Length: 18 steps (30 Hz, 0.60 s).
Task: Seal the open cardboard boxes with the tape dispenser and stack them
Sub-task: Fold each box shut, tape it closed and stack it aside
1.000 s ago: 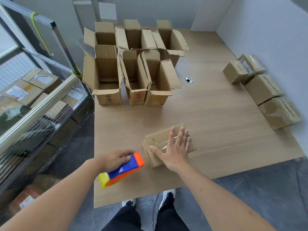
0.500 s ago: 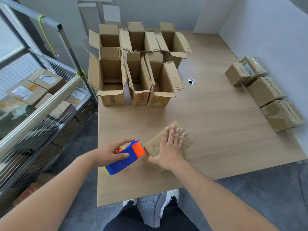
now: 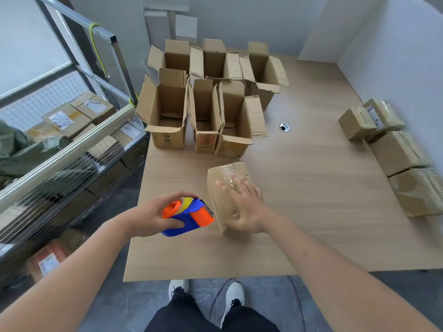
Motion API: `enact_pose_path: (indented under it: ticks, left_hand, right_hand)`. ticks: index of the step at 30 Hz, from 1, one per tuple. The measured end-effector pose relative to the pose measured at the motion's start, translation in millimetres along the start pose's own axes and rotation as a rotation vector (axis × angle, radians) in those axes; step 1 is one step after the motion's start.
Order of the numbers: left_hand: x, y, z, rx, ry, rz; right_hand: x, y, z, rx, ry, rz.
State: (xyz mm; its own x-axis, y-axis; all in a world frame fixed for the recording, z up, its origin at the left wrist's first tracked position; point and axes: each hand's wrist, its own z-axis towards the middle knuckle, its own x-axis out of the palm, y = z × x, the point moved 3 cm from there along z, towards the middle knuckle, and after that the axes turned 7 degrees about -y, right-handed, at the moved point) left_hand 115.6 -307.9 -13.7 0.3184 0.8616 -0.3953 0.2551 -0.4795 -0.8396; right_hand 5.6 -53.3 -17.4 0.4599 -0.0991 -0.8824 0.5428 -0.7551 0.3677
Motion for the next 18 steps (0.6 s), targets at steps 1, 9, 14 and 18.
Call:
enact_pose_path:
  ticks: [1,9,14,18]
  left_hand:
    - [4,-8,0,0.025,-0.016,-0.003]
    - [24,-72,-2,0.115,-0.11,0.066]
    - [38,-97,-7,0.097,-0.092,0.044]
    - [58,-99,-7,0.074,-0.099,0.015]
  right_hand:
    - [-10,3,-5,-0.03,-0.069,0.213]
    - [-48,10,-35,0.004,-0.173,0.911]
    - [-55,-4,-42,-0.019,-0.279,0.973]
    - [-44,-17,-48,0.111,-0.375,0.95]
